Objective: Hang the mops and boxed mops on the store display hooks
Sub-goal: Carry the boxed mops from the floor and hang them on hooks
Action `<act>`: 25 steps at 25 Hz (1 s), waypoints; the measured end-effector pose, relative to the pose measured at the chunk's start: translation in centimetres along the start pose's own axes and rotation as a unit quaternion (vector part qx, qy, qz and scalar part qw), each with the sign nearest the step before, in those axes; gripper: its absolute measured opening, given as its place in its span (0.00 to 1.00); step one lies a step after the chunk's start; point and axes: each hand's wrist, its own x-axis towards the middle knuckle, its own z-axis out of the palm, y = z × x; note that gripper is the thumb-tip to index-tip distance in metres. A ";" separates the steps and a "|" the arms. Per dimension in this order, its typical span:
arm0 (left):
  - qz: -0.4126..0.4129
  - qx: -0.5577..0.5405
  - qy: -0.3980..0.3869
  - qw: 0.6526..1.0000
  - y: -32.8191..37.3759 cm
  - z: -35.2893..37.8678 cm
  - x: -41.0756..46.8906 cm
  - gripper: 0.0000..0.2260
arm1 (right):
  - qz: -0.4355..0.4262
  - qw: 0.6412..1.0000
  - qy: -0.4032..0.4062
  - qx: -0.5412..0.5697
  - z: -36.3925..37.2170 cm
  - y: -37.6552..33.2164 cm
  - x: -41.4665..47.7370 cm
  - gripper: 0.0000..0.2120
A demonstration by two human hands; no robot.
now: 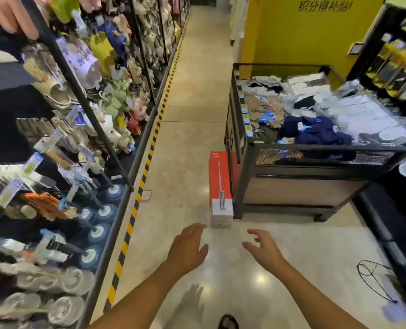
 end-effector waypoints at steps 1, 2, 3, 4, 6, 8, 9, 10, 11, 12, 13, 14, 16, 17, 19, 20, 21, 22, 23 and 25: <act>-0.003 -0.007 0.000 1.000 -0.4 -0.3 1.9 0.29 | 0.001 1.000 -0.013 -0.007 -0.2 -0.8 2.1 0.25; -0.008 -0.015 -0.002 1.000 -1.0 -0.6 4.0 0.29 | 0.003 1.000 -0.025 -0.011 -0.1 -1.4 4.3 0.26; -0.015 -0.019 -0.006 1.000 -1.5 -0.8 5.9 0.29 | 0.009 0.999 -0.032 -0.016 -0.2 -2.1 6.2 0.26; -0.019 -0.023 -0.012 0.999 -2.1 -0.9 7.7 0.29 | 0.017 0.999 -0.037 -0.017 -0.2 -2.8 8.0 0.25; -0.025 -0.037 -0.016 0.999 -3.7 -1.2 12.5 0.29 | 0.029 0.998 -0.047 -0.021 0.1 -4.2 12.4 0.25; -0.024 -0.035 -0.026 0.999 -5.1 -1.8 17.4 0.29 | 0.031 0.998 -0.052 -0.028 0.4 -5.9 16.6 0.24; -0.022 -0.037 -0.036 0.998 -6.0 -2.3 19.9 0.29 | 0.037 0.998 -0.049 -0.031 0.4 -6.9 18.9 0.24; -0.023 -0.041 -0.050 0.998 -6.8 -2.6 22.3 0.29 | 0.048 0.997 -0.045 -0.028 0.6 -7.8 21.1 0.23; -0.025 -0.040 -0.061 0.997 -7.3 -2.9 24.2 0.29 | 0.054 0.997 -0.043 -0.027 0.7 -8.6 22.7 0.23; -0.024 -0.031 -0.066 0.997 -7.7 -3.2 25.8 0.29 | 0.060 0.997 -0.043 -0.025 0.9 -9.3 24.0 0.24; -0.024 -0.019 -0.077 0.997 -8.3 -3.3 27.8 0.29 | 0.068 0.996 -0.047 -0.025 1.0 -9.8 25.6 0.24; -0.026 -0.012 -0.087 0.996 -9.0 -3.4 29.8 0.28 | 0.075 0.996 -0.049 -0.021 1.0 -10.3 27.4 0.23; -0.029 -0.008 -0.108 0.994 -9.9 -3.3 33.2 0.28 | 0.087 0.994 -0.055 -0.021 1.2 -10.8 30.7 0.17; -0.034 -0.007 -0.118 0.992 -10.5 -2.8 34.8 0.28 | 0.084 0.994 -0.064 -0.018 1.2 -11.2 32.1 0.15; -0.053 -0.013 -0.136 0.989 -11.6 -1.2 37.8 0.28 | 0.079 0.993 -0.081 -0.018 1.3 -11.2 35.3 0.16; -0.065 -0.023 -0.142 0.987 -12.0 -0.3 38.9 0.28 | 0.088 0.992 -0.089 -0.013 1.6 -10.5 36.8 0.16; -0.075 -0.035 -0.148 0.985 -12.3 0.5 39.8 0.28 | 0.093 0.992 -0.089 -0.014 1.9 -9.7 38.3 0.15; -0.089 -0.047 -0.152 0.983 -12.7 1.7 40.9 0.27 | 0.103 0.990 -0.092 -0.023 2.6 -8.4 40.0 0.16; -0.103 -0.055 -0.154 0.981 -13.0 3.0 41.9 0.27 | 0.121 0.987 -0.102 -0.027 3.3 -7.4 41.4 0.17; -0.128 -0.067 -0.161 0.976 -13.9 5.8 44.1 0.26 | 0.151 0.981 -0.118 -0.029 5.0 -4.5 44.5 0.20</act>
